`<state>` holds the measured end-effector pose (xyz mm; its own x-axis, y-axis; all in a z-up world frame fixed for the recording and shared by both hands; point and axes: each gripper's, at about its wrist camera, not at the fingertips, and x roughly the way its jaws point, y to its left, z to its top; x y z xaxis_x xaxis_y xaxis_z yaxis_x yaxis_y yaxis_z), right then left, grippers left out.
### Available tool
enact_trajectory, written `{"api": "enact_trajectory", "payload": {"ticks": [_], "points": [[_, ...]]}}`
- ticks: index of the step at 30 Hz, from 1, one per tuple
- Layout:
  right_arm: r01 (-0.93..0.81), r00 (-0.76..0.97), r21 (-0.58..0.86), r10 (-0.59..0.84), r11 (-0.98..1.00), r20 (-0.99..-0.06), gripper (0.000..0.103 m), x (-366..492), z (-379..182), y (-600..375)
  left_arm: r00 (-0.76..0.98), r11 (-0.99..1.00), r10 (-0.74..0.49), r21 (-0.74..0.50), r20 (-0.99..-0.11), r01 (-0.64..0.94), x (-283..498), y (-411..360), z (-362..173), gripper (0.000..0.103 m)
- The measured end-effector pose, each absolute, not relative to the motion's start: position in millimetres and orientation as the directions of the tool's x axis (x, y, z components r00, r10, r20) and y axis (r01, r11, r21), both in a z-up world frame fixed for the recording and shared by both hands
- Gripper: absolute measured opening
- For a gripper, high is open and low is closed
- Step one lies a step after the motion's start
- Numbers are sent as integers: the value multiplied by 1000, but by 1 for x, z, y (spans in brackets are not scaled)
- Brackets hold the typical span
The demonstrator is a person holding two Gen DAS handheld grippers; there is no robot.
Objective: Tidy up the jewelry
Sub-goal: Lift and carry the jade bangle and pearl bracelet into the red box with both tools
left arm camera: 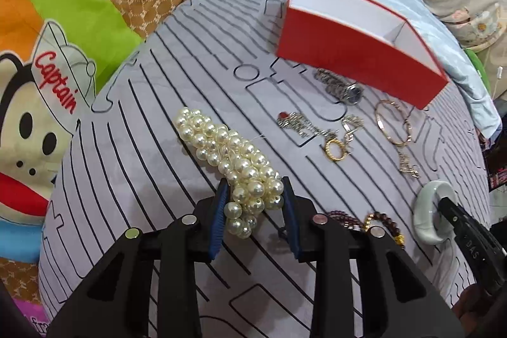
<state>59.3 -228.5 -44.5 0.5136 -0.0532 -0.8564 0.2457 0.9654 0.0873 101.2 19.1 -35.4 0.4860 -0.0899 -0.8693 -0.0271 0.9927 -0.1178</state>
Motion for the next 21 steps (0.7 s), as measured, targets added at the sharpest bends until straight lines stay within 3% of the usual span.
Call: {"api": "enact_trajectory", "payload": {"ticks": [21], "points": [[151,661,138,3,979,-750,12,92,39,-228,625,979,-204,-167,-753,118,133,-5,50,31]]}}
